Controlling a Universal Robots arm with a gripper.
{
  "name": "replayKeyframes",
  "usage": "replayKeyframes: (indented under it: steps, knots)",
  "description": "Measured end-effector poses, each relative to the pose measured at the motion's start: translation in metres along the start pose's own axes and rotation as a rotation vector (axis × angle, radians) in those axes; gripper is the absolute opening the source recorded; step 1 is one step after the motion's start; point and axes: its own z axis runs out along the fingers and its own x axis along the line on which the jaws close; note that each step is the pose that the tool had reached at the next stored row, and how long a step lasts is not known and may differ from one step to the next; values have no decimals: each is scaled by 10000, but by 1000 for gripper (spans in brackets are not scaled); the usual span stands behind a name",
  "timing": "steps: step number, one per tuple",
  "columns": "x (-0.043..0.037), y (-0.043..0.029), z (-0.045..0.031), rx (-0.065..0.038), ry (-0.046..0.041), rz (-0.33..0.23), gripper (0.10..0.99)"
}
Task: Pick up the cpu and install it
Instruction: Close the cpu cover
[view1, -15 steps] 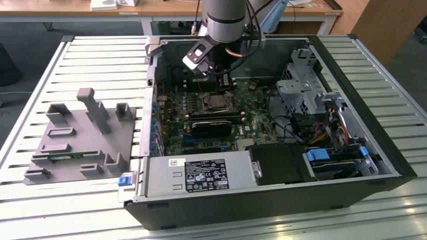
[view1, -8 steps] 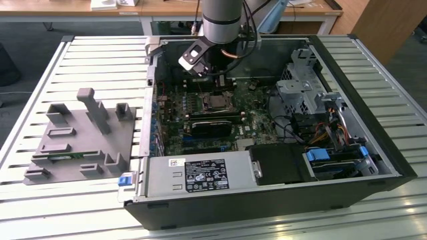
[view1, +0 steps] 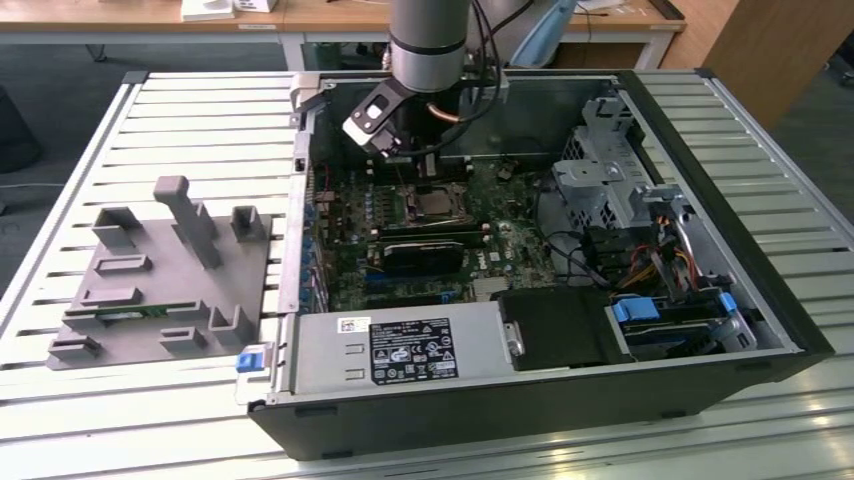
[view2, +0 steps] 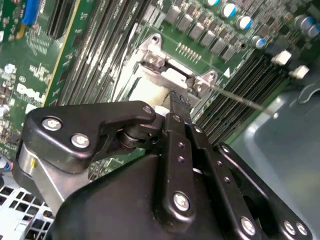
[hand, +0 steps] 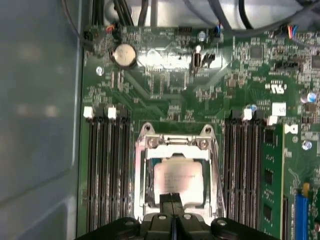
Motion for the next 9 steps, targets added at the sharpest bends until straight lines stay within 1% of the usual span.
replayKeyframes:
  steps: [4, 9]
  knots:
    - [-1, -13, 53, 7, -1, -1, 106]
    - [-1, -19, 101, 15, -2, 0, 106]
